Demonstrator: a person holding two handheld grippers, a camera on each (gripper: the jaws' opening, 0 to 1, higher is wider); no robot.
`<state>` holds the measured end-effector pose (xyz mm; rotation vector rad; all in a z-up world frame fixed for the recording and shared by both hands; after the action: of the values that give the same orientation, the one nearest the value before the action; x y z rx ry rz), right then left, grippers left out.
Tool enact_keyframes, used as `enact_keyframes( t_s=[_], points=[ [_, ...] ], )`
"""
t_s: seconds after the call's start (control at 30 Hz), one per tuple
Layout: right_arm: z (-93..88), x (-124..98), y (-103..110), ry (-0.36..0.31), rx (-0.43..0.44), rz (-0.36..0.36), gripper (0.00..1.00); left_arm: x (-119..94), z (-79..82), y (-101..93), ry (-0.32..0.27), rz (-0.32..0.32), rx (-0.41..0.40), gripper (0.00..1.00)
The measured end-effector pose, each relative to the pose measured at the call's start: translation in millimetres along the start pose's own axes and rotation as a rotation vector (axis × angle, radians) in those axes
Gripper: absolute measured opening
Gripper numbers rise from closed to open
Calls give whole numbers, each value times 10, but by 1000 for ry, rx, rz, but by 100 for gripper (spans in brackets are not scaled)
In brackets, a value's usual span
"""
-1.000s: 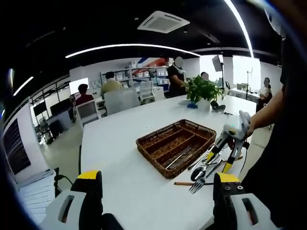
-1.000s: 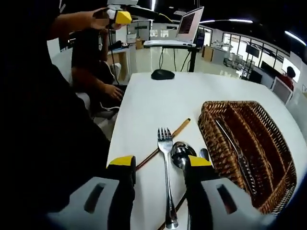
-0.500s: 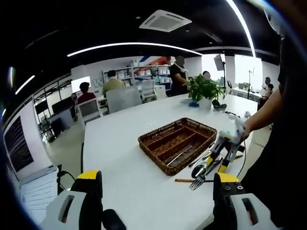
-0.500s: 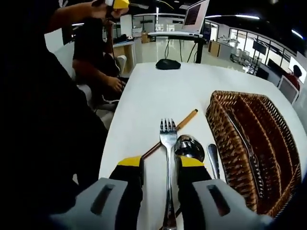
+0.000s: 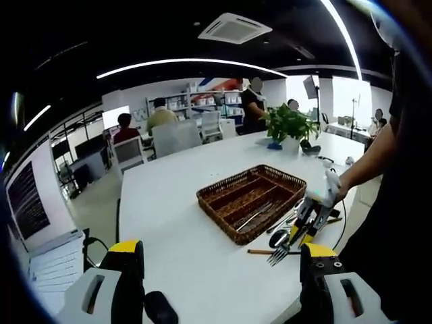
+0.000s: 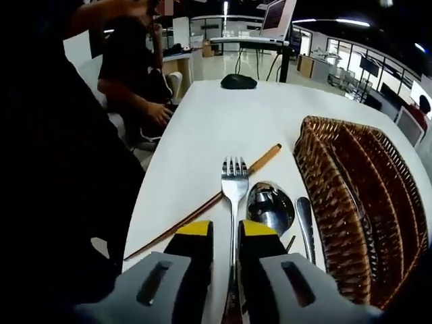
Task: Arrange the knives, forks, and spoons in their matching storage slots by inserting each utensil handle-first until every utensil is classified and aligned in the correct compartment
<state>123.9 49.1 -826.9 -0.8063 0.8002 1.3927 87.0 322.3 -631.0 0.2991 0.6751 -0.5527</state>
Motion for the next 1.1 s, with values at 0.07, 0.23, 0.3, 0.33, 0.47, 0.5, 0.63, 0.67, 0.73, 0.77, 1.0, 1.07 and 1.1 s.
enact_keyframes(
  t_s=[0.07,0.23,0.3,0.33,0.47,0.5,0.63,0.67,0.73,0.77,1.0,1.07,1.1],
  points=[
    [9,-7,-6,-4,-3,0,1,2,0,1,1,3,1,100],
    [7,4,9,-15,-15,-1,1,-15,59,2,-3,11,8,100],
    [17,3,12,-12,-19,-15,1,-14,75,2,-4,13,11,100],
    [20,0,8,-11,-16,-21,1,-8,77,10,-6,13,12,100],
    [25,-37,25,-1,-22,-14,1,10,88,7,-8,11,17,100],
    [28,-51,30,2,-25,-13,0,16,95,-1,-8,10,20,100],
    [-1,-155,3,62,34,-22,1,54,117,-54,-11,-14,45,100],
    [10,-201,-11,47,25,-21,1,74,126,-70,-12,-15,51,100],
    [21,-267,-25,43,39,-20,1,93,136,-78,-15,-20,50,100],
    [36,-325,-35,42,35,-26,1,105,142,-82,-17,-22,50,100],
    [232,-684,-53,35,-12,-30,0,174,137,-118,-5,-51,51,100],
    [310,-849,-40,51,-22,-8,0,183,155,-138,-12,-56,44,100],
    [321,-869,-38,52,-25,-7,0,187,160,-149,-14,-57,43,100]
  ],
)
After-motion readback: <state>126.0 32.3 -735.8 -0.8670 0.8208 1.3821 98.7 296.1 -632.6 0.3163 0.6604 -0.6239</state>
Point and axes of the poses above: the point that each gripper's makers call its tool centre point, and the gripper's own axes: x roughly forward along the fingers, y roughly to its left, z roughly out of its top, the point moved 6 cm from there along -x, roughly backward along the fingers, and after that the axes turned 13 degrees about y, right-handed, at the moved point
